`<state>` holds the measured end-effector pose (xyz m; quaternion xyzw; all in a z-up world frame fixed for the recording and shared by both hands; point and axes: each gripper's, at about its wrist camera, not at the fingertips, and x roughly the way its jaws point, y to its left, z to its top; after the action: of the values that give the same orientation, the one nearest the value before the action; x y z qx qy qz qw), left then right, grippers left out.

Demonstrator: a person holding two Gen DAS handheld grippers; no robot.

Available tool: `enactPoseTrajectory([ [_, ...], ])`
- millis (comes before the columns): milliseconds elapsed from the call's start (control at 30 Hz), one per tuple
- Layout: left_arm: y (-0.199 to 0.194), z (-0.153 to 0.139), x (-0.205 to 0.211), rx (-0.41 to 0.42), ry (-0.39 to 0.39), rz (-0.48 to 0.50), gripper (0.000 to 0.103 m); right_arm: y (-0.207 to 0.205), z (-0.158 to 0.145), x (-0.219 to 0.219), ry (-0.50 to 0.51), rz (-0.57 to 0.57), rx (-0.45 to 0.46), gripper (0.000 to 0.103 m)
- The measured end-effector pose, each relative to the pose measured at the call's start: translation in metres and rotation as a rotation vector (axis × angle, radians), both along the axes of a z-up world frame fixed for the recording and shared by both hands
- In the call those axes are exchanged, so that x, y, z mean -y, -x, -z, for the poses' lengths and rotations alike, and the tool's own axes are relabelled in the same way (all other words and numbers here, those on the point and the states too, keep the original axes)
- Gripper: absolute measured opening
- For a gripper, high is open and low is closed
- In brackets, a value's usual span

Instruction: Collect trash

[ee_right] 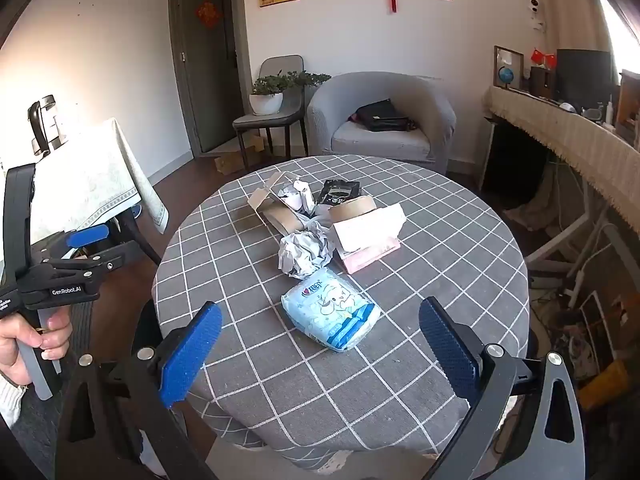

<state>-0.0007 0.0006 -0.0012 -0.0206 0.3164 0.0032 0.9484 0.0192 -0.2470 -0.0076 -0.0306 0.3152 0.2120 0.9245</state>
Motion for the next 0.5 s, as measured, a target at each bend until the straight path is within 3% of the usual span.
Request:
enactPoseTrajectory([
  [500, -0.0002, -0.0013, 0.0004, 0.001, -0.003, 0.000, 0.100, -0.0033, -0.0011, -0.0010, -0.007, -0.002, 0.002, 0.100],
])
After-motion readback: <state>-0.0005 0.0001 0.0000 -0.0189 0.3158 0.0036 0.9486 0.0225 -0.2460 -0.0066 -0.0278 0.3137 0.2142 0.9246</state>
